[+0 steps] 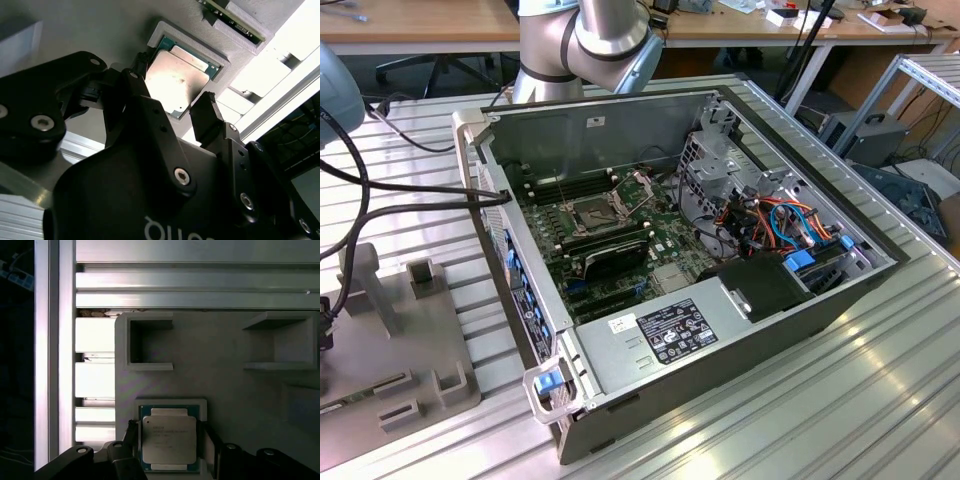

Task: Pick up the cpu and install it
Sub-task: 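Pick up the cpu and move it towards the insertion slot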

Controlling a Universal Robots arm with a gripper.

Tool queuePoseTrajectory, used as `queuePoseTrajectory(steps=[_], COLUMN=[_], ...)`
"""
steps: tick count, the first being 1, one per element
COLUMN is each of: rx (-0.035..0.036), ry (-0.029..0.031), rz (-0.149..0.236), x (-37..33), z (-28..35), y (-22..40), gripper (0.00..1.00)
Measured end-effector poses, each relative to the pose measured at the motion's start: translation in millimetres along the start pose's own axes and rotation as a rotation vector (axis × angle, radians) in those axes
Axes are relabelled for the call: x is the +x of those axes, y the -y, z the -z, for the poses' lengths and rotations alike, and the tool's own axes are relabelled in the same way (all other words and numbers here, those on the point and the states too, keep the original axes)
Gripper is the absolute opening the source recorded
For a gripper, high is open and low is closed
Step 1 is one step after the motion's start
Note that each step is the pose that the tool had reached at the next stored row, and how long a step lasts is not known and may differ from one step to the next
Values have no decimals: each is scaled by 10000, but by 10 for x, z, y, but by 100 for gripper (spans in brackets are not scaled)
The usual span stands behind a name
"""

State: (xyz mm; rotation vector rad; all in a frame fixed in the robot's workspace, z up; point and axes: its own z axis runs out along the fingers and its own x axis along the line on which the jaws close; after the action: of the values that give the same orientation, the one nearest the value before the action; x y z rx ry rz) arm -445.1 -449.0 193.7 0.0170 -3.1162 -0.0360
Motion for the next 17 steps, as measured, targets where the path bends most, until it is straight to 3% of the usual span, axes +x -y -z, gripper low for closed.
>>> queuePoseTrajectory(steps=[17], rx=[14], ry=[-13], rz=[545], x=[0], z=[-9], y=[0], gripper=[62])
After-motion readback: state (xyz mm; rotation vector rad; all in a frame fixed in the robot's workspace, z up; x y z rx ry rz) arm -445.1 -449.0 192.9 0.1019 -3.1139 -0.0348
